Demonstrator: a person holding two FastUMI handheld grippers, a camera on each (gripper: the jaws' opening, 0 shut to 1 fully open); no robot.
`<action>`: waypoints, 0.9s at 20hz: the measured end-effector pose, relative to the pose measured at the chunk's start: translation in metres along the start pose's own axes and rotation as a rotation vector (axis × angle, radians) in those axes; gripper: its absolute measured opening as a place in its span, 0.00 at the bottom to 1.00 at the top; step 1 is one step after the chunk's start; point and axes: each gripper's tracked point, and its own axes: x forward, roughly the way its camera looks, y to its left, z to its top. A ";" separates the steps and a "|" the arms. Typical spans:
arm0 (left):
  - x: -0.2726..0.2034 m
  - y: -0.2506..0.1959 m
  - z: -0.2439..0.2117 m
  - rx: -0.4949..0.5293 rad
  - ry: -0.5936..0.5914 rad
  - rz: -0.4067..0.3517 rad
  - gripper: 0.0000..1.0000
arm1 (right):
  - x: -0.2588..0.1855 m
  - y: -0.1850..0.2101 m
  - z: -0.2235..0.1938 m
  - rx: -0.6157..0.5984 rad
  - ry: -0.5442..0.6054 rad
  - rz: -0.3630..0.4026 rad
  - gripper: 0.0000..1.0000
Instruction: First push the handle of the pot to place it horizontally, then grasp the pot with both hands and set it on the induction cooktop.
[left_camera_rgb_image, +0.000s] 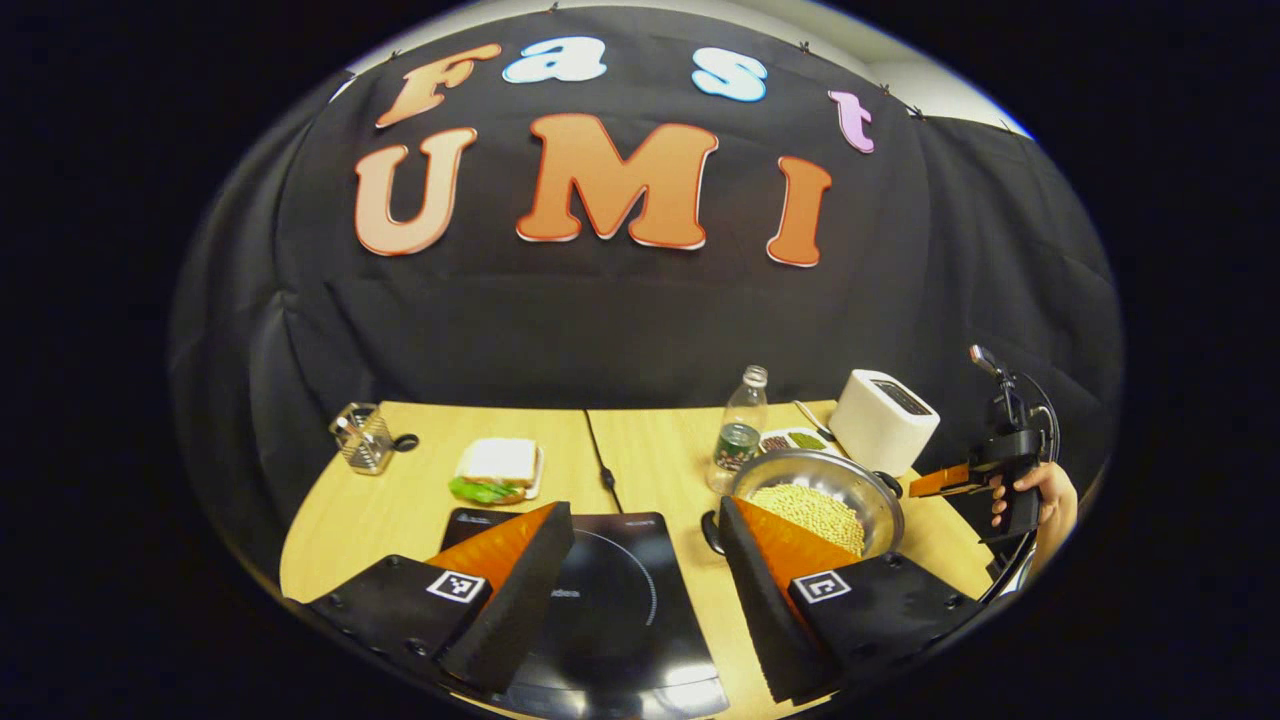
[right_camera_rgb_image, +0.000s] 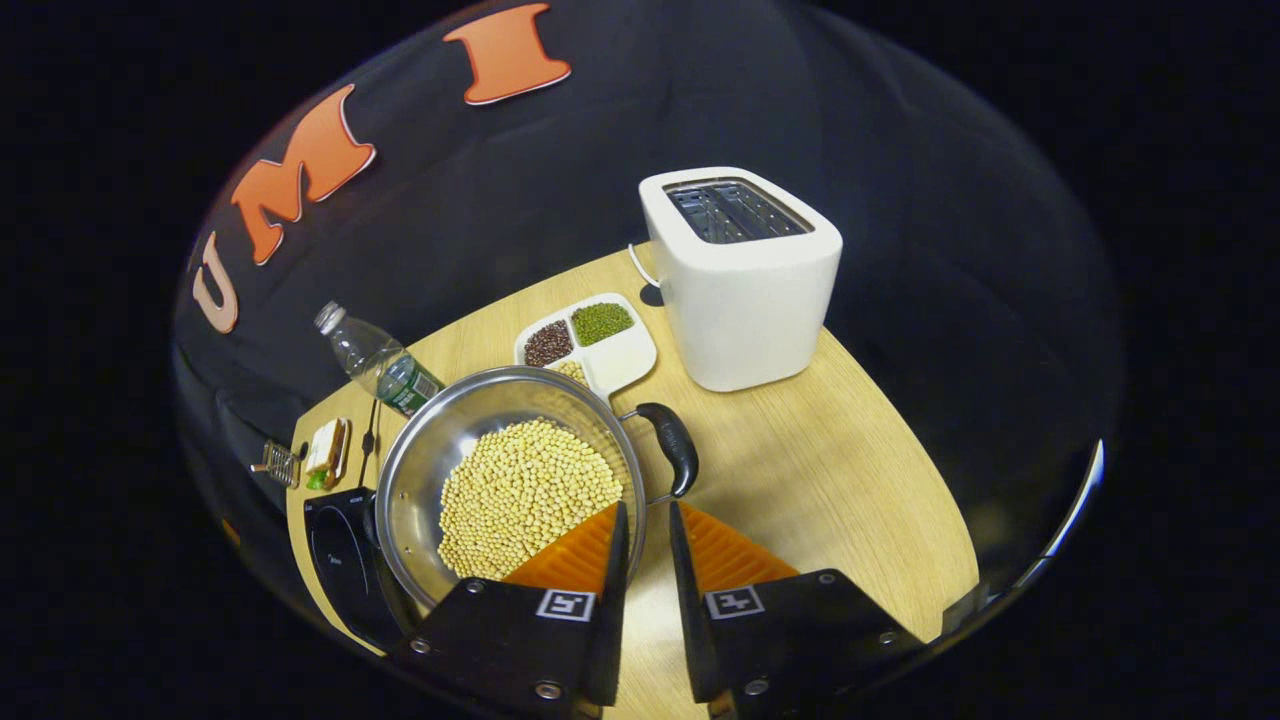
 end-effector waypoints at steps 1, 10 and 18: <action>0.010 -0.007 -0.006 -0.007 0.026 -0.014 0.96 | -0.001 0.001 0.002 -0.022 -0.007 0.001 0.34; 0.087 -0.059 -0.063 -0.021 0.252 -0.070 0.96 | 0.017 -0.003 0.004 -0.095 -0.015 -0.035 0.82; 0.159 -0.069 -0.123 -0.042 0.446 -0.051 0.97 | 0.040 -0.009 0.007 -0.126 0.001 -0.053 0.88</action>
